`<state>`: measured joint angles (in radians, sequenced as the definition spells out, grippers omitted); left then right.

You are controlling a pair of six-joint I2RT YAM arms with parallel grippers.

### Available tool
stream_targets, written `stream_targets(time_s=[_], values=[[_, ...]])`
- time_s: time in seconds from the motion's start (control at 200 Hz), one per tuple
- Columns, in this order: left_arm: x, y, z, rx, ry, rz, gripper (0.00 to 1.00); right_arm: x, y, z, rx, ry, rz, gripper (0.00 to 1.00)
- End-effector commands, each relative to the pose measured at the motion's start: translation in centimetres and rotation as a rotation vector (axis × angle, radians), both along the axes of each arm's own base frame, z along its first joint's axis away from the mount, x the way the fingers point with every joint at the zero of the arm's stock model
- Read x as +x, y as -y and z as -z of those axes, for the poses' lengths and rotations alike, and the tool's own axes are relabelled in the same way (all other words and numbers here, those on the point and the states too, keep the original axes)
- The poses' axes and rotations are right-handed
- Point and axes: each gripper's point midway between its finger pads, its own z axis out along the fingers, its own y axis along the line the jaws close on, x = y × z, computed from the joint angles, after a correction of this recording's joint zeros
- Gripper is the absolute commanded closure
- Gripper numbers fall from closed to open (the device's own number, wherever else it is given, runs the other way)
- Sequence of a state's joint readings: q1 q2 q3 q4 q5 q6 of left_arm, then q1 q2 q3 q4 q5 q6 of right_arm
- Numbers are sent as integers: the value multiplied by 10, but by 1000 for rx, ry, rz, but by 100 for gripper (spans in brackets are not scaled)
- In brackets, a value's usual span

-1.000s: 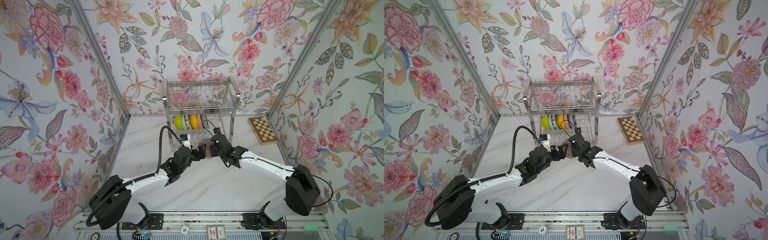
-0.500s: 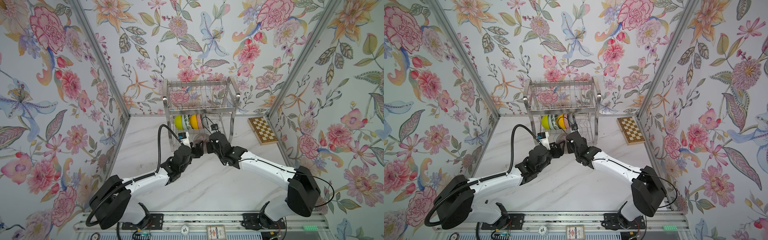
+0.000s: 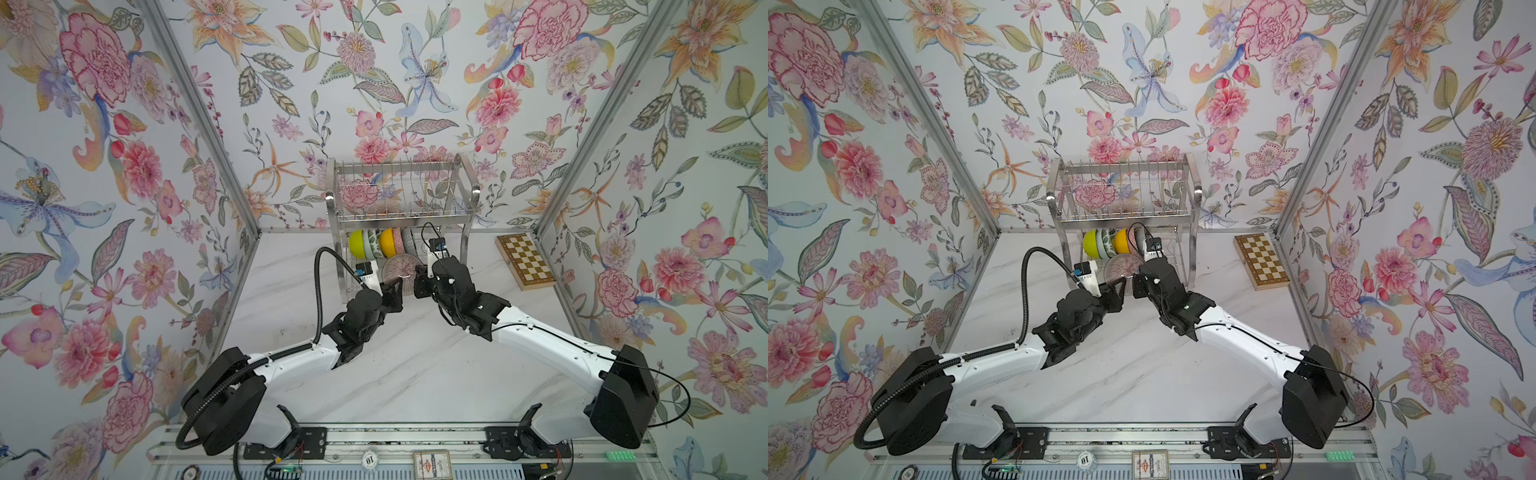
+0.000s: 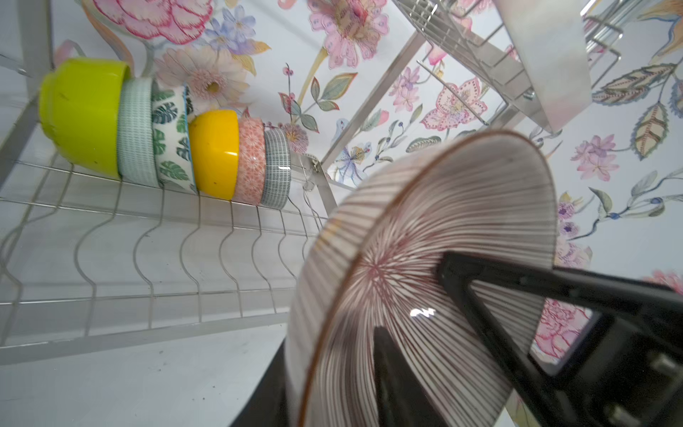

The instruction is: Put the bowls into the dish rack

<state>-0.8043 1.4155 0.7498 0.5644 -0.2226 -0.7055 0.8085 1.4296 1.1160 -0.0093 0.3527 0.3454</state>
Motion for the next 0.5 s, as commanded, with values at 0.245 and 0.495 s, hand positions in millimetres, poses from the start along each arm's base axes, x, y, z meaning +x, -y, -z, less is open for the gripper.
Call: stream_targets(time_s=[0.245, 0.495], values=[[-2, 4, -10, -44, 36, 63, 100, 1, -14, -29, 213, 46, -48, 87], [3, -11, -5, -36, 28, -7, 100, 8, -12, -21, 268, -14, -43, 61]])
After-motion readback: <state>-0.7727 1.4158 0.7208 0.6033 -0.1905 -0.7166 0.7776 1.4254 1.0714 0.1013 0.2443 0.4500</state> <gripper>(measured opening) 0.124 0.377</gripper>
